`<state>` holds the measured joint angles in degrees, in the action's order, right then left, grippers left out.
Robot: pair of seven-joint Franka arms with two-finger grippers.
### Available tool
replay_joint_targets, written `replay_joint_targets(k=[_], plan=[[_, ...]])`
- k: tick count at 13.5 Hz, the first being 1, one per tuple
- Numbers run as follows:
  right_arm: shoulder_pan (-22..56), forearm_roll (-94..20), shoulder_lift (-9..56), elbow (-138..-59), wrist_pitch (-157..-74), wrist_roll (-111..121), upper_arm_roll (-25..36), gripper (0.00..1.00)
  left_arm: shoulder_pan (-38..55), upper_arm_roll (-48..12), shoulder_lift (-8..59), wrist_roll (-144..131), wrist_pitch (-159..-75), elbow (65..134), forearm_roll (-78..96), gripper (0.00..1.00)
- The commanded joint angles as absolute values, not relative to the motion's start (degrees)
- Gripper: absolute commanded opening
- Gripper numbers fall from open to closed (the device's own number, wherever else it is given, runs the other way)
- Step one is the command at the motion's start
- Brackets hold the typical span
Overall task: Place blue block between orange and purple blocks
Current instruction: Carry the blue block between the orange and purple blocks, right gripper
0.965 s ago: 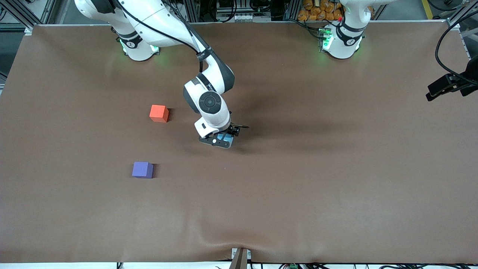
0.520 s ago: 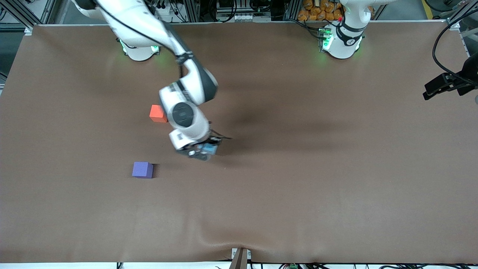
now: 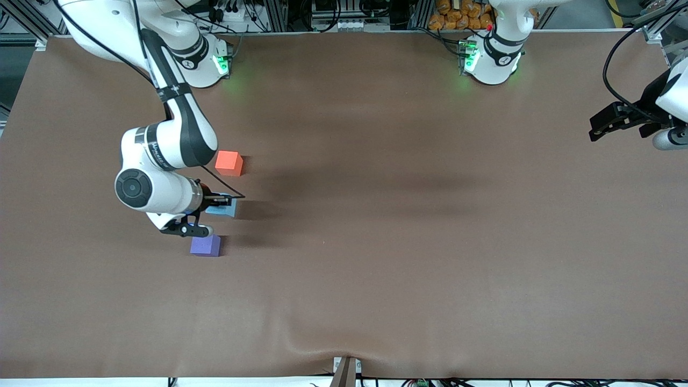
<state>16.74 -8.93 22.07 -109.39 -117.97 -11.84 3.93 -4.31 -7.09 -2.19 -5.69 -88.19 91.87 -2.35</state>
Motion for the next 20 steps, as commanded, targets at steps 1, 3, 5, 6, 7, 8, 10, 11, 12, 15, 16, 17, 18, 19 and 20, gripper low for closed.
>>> replay_joint_targets(k=[1,3,5,6,7,8,10,11,12,15,16,17,18,19,20], plan=[[12.1,-9.4,18.5,-117.7,-123.6,-4.6,2.7,0.0,-4.7,-7.1,-3.4,-4.7,-87.0,92.1,-0.9,1.0],[9.4,-9.5,19.1,-118.8,-125.1,-1.4,2.6,0.0,-4.7,-7.1,-3.5,-4.7,-86.7,92.3,-0.4,1.0],[9.8,-9.8,19.2,-120.8,-128.6,-1.4,2.5,0.0,-4.7,-7.1,-3.7,-4.7,-86.7,92.5,-0.4,1.0],[9.8,-9.9,19.3,-120.9,-129.2,-1.4,2.5,0.0,-4.7,-7.1,-3.6,-4.7,-86.7,92.5,-0.4,1.0],[9.9,-10.3,19.4,-120.9,-129.3,-1.4,2.5,0.0,-4.7,-7.1,-3.6,-4.7,-86.7,92.5,-0.4,1.0],[10.2,-11.2,19.4,-120.9,-129.8,-1.5,2.4,0.0,-4.7,-7.1,-3.5,-4.7,-86.7,92.6,-0.4,1.0],[11.1,-11.7,19.4,-121.1,-130.2,-1.4,2.3,0.0,-4.7,-7.1,-3.6,-4.8,-86.7,92.7,-0.4,1.0],[11.1,-11.7,19.4,-121.1,-130.2,-1.5,2.3,0.0,-4.7,-7.1,-3.6,-4.7,-86.7,92.8,-0.4,1.0],[11.3,-11.8,19.5,-121.1,-130.3,-1.5,2.3,0.0,-4.7,-7.1,-3.6,-4.7,-86.7,92.8,-0.4,1.0],[11.9,-11.8,20.4,-122.6,-134.4,-1.5,2.3,0.0,-4.7,-7.1,-3.6,-4.7,-86.7,92.7,-0.4,1.0],[12.1,-11.8,20.7,-123.1,-135.1,-1.5,2.3,0.0,-4.7,-7.1,-3.6,-4.7,-86.7,92.7,-0.4,1.0],[12.2,-11.8,20.9,-123.0,-135.0,-1.5,2.3,0.0,-4.7,-7.1,-3.6,-4.7,-86.7,92.7,-0.4,1.0],[12.1,-11.8,20.9,-123.0,-134.7,-1.8,2.3,0.03,-4.7,-7.1,-3.6,-4.7,-86.7,92.7,-0.4,1.0],[12.0,-11.8,21.0,-123.0,-134.5,-1.9,2.3,0.98,-4.7,-7.1,-3.6,-4.7,-86.7,92.7,-0.4,1.0],[11.7,-11.8,20.9,-122.6,-133.9,-1.9,2.3,1.0,-4.6,-7.1,-3.6,-4.7,-86.7,92.7,-0.4,1.0]])
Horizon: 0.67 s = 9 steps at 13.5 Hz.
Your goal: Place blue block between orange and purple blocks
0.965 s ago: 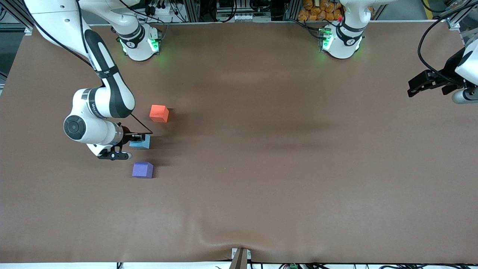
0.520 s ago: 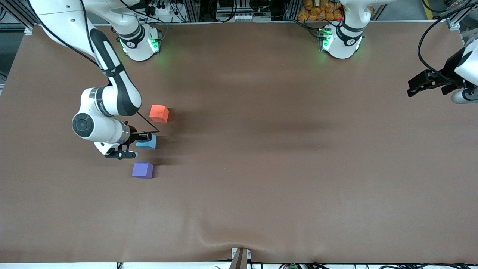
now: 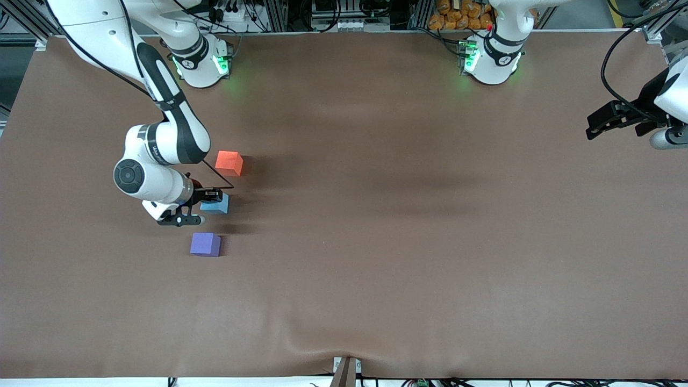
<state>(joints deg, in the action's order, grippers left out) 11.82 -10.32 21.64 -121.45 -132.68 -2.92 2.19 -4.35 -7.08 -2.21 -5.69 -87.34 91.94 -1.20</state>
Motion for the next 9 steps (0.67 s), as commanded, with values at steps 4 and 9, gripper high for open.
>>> replay_joint_targets(k=[4,9], plan=[[11.6,-11.7,20.4,-105.6,-112.5,-2.1,2.5,1.0,-4.7,-7.1,-3.6,-4.7,-86.5,92.7,-0.4,1.0],[5.6,-9.8,21.3,-79.5,-93.2,-1.3,2.8,1.0,-4.8,-7.1,-3.8,-4.7,-86.5,92.5,-0.4,1.0]])
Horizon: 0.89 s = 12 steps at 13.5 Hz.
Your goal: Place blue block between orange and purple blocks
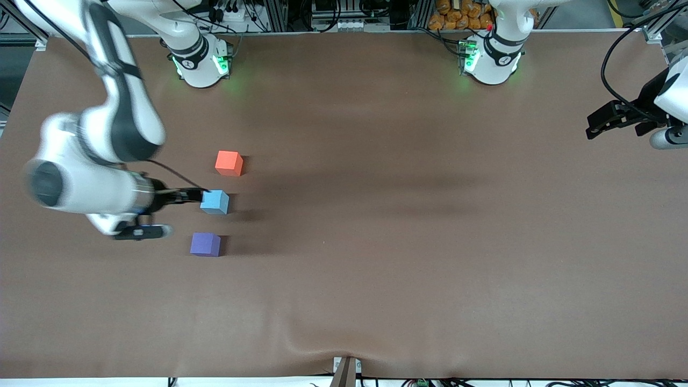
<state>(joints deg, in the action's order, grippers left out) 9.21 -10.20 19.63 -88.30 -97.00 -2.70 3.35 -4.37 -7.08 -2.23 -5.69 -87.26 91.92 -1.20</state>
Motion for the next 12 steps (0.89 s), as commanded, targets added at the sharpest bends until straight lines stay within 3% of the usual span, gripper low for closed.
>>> replay_joint_targets(k=[1,4,6,8,12], plan=[[4.2,-8.6,21.2,-76.1,-90.9,-1.2,2.8,1.0,-4.8,-7.1,-3.9,-4.8,-86.5,92.5,-0.4,1.0],[2.3,-6.3,20.7,-69.9,-89.7,-1.5,3.0,1.0,-4.8,-7.1,-4.0,-4.7,-86.5,92.5,-0.4,1.0],[3.0,-4.2,17.1,-69.7,-84.7,-1.8,2.4,1.0,-4.8,-7.1,-4.1,-4.7,-86.4,92.5,-0.4,1.0],[3.1,-3.8,13.4,-70.9,-83.0,-7.4,2.2,1.0,-4.8,-7.1,-4.9,-4.7,-85.8,92.7,-0.4,1.0],[2.3,-3.9,3.0,-82.7,-84.7,-11.7,2.2,1.0,-4.9,-7.1,-6.3,-4.7,-84.0,92.9,-0.3,1.0]])
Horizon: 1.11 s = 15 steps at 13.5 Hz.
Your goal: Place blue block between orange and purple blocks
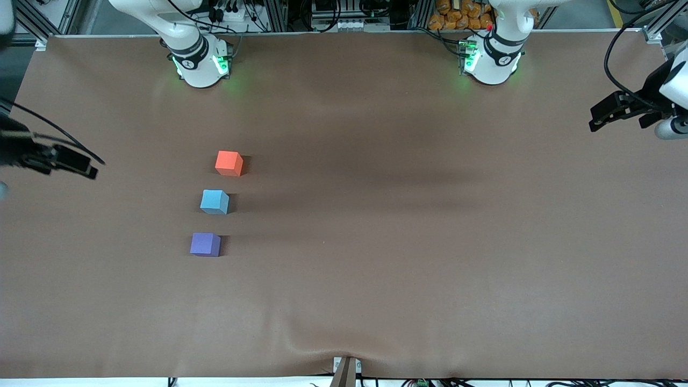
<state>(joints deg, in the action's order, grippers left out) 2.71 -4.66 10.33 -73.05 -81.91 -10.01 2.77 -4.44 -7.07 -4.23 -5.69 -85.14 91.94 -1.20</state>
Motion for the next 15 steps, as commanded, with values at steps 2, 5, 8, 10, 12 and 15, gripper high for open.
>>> replay_joint_targets(k=[2,5,8,10,12,15], plan=[[2.1,-3.9,-3.8,-93.6,-90.5,-11.6,2.2,1.0,-4.9,-7.1,-6.9,-4.7,-83.8,93.3,-0.3,1.0],[2.1,-3.8,-3.4,-94.0,-91.3,-11.5,2.3,1.0,-5.0,-7.1,-8.6,-4.7,-83.8,95.1,1.0,1.0],[1.9,-3.7,-1.2,-89.5,-90.7,-10.9,2.5,1.0,-4.9,-7.1,-9.1,-4.7,-83.8,95.6,1.0,1.0],[2.3,-3.3,-0.3,-85.0,-87.2,-11.4,2.3,1.0,-4.7,-7.1,-9.1,-4.0,-83.7,95.4,0.9,1.0],[2.0,-3.4,-0.4,-84.3,-86.5,-11.0,2.4,1.0,-4.7,-7.1,-8.9,-4.3,-83.8,94.6,0.9,1.0],[2.2,-3.4,-0.5,-84.3,-83.9,-10.8,2.5,1.0,-4.9,-7.0,-8.4,-4.0,-83.8,93.4,0.9,1.0]])
